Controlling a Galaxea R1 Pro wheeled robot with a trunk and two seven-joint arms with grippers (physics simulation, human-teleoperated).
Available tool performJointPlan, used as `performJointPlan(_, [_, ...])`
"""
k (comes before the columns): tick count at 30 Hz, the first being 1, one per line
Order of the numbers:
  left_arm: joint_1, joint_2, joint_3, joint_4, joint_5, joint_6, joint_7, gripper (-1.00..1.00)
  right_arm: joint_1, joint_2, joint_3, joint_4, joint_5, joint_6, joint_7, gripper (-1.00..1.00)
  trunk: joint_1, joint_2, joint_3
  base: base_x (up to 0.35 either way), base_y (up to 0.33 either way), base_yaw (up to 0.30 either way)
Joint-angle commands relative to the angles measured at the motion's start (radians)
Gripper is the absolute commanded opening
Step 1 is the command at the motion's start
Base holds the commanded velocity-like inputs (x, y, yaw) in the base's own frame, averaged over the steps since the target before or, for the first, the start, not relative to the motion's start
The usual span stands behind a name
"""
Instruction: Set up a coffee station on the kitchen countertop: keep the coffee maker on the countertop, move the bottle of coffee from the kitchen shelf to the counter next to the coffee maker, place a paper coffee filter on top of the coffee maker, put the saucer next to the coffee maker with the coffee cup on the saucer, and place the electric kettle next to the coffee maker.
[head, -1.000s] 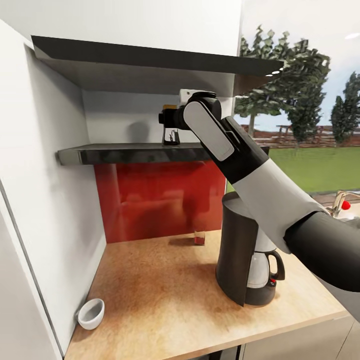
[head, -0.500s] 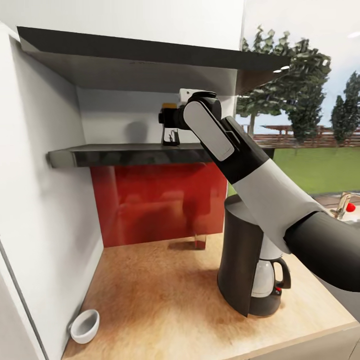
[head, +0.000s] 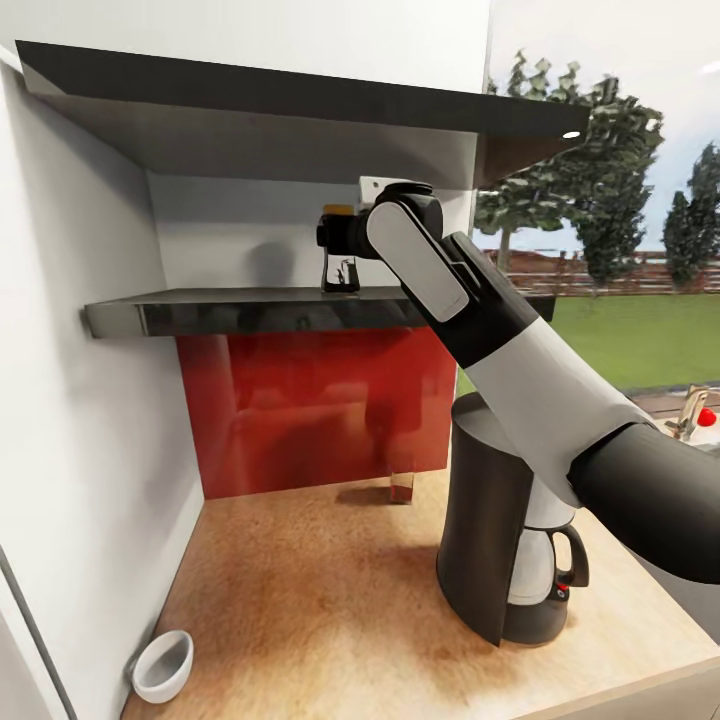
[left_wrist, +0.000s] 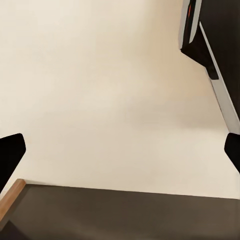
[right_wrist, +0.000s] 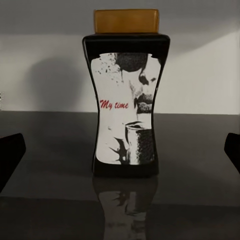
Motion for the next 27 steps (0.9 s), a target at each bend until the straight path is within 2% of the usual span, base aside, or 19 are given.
performJointPlan(1, [0.000,0.000,0.002,-0.001,-0.002,0.003,0.002,1.00,-0.001,0.000,0.001,-0.001,-0.009,0.000,-0.010,1.00,0.000,0.000,0.000,0.002,0.000,0.000])
performJointPlan(9, [0.000,0.000,0.002,-0.001,-0.002,0.003,0.002,1.00,-0.001,0.000,0.001,-0.004,-0.009,0.001,-0.011,1.00,0.000,0.000,-0.003,0.000,0.000,0.000])
performJointPlan(27, [0.000,0.000,0.002,0.000,-0.002,0.003,0.004,1.00,-0.001,0.000,-0.008,0.007,-0.001,0.001,-0.009,1.00,0.000,0.000,-0.031,0.000,0.000,0.000])
